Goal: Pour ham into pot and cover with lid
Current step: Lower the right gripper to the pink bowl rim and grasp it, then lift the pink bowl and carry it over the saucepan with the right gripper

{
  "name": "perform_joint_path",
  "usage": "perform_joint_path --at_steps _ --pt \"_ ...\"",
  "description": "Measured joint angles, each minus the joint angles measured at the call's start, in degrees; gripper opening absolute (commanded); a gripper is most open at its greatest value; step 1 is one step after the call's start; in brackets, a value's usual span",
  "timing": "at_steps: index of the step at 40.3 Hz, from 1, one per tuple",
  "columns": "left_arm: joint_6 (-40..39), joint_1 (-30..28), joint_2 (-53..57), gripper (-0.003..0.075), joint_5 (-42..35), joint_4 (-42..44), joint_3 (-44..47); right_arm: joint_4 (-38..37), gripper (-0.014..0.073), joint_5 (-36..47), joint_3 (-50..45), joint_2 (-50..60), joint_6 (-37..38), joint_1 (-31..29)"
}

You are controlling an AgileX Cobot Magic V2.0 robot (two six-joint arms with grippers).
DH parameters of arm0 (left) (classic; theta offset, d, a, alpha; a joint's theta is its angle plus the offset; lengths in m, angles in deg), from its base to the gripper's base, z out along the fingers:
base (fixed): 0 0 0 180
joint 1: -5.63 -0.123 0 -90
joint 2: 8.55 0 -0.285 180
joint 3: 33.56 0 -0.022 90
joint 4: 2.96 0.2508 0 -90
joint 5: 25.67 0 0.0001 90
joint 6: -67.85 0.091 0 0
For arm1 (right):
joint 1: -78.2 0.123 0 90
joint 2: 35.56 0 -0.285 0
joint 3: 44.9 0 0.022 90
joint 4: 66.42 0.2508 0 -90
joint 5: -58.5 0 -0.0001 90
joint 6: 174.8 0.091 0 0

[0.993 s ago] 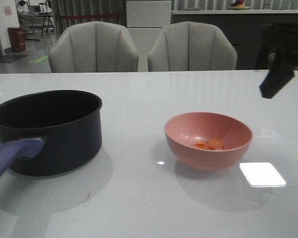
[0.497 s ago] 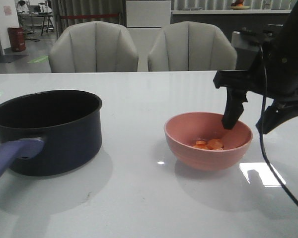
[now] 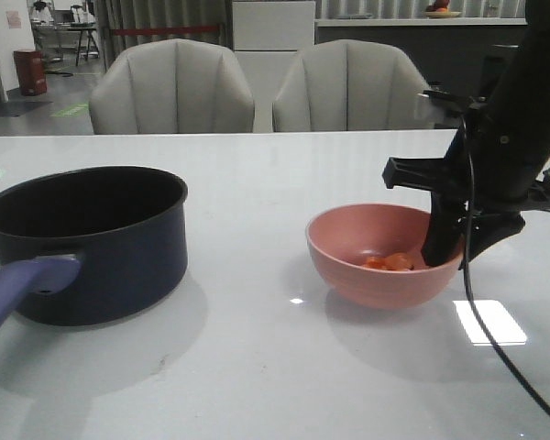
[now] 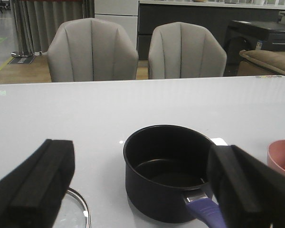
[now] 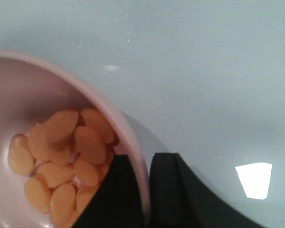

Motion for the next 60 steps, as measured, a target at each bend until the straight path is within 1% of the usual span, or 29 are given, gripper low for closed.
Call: perform_joint_path --at_steps 4,10,16,22,25,28,36,41,47,51,54,57,60 --pt "0.00 0.00 0.00 0.0607 0.00 0.00 0.00 0.00 0.0148 -1.26 1.99 0.68 -2.67 0.55" --pt "0.00 0.00 0.00 0.0606 0.00 0.00 0.00 0.00 0.0148 -2.37 7.51 2.91 -5.37 4.23" --pt "0.00 0.00 0.00 0.0606 0.00 0.00 0.00 0.00 0.0148 -3.01 14.85 3.29 -6.17 9.98" --pt "0.00 0.00 0.00 0.0606 0.00 0.00 0.00 -0.10 0.0148 -3.01 22.37 1.53 -6.72 17.15" --pt "0.00 0.00 0.00 0.0606 0.00 0.00 0.00 -1.19 0.0148 -2.06 25.29 -0.03 -6.79 19.97" --pt "0.00 0.00 0.00 0.0606 0.00 0.00 0.00 -3.70 0.0148 0.96 27.47 -2.01 -6.84 22.32" --pt "0.00 0.00 0.00 0.0607 0.00 0.00 0.00 -11.20 0.0147 14.00 27.83 -5.22 -6.93 26.86" --pt "0.00 0.00 0.00 0.0606 0.00 0.00 0.00 -13.79 0.0147 28.20 24.57 -5.23 -6.97 28.82" --pt "0.00 0.00 0.00 0.0606 0.00 0.00 0.00 -14.39 0.0147 46.61 17.78 -5.31 -8.80 30.39" --pt "0.00 0.00 0.00 0.0606 0.00 0.00 0.00 -14.47 0.0147 56.90 13.56 -5.59 -12.97 30.92" --pt "0.00 0.00 0.00 0.0607 0.00 0.00 0.00 -14.52 0.0147 64.87 11.26 -6.10 -17.44 31.25" --pt "0.00 0.00 0.00 0.0606 0.00 0.00 0.00 -14.52 0.0147 71.43 9.88 -7.26 -23.36 31.75" --pt "0.00 0.00 0.00 0.0606 0.00 0.00 0.00 -14.52 0.0138 75.34 9.63 -8.43 -30.10 32.45"
